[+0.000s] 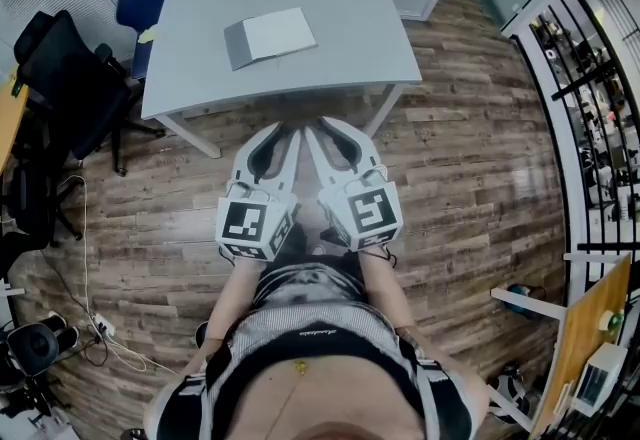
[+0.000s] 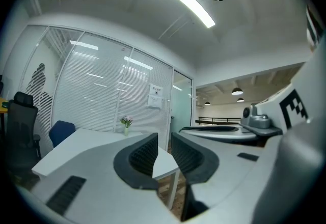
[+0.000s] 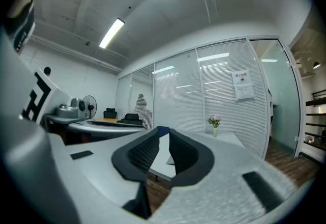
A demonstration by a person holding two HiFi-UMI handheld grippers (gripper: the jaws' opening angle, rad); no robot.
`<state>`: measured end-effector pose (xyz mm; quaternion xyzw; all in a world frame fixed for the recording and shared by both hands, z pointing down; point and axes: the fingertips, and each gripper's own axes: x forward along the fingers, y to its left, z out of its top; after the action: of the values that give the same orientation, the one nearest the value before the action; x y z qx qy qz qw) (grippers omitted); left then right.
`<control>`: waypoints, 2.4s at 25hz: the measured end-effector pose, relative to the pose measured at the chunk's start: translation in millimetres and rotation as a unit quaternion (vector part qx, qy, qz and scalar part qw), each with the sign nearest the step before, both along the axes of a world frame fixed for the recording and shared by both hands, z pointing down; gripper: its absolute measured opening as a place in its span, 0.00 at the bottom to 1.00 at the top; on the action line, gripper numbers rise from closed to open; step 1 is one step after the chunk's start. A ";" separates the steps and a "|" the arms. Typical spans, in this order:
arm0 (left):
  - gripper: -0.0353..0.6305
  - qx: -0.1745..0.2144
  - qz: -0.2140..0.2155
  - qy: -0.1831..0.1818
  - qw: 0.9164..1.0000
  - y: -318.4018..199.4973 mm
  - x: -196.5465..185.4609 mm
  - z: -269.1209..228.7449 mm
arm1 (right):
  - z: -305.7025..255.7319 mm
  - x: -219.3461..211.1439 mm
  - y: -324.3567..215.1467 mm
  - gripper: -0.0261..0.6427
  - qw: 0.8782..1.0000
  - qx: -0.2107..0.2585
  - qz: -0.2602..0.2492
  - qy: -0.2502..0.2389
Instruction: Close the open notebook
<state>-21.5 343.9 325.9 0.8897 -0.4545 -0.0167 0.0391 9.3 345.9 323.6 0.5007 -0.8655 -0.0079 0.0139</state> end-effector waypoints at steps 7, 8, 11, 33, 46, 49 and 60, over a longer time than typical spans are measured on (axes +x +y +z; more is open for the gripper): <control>0.16 -0.001 0.009 0.001 1.000 -51.4 -13.8 -0.5 | 0.3 -17.5 -50.3 0.14 1.000 -0.003 0.007 0.002; 0.16 -0.001 0.010 0.002 1.000 -58.4 -16.9 -0.2 | 0.3 -20.6 -57.0 0.14 1.000 -0.003 0.007 0.002; 0.16 -0.001 0.011 0.005 1.000 -78.5 -26.4 -0.8 | 0.3 -29.5 -76.1 0.14 1.000 -0.004 0.008 0.003; 0.16 -0.021 0.033 0.000 0.999 -144.8 -71.2 18.7 | 21.9 -72.6 -140.0 0.14 0.999 -0.029 0.025 -0.004; 0.16 -0.022 0.016 0.000 1.000 -195.3 -53.2 20.3 | 22.0 -54.1 -193.6 0.14 1.000 -0.029 0.008 -0.002; 0.16 -0.019 0.013 -0.004 1.000 -217.3 -45.1 16.2 | 22.4 -46.2 -215.9 0.14 1.000 -0.030 0.004 -0.002; 0.16 -0.024 0.000 0.001 1.000 -293.0 -27.0 14.7 | 20.8 -26.6 -291.3 0.14 0.999 -0.033 -0.007 -0.009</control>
<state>-48.5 50.9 340.6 0.8884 -0.4549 -0.0065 0.0609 -17.3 54.6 344.4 0.4936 -0.8690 0.0257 0.0224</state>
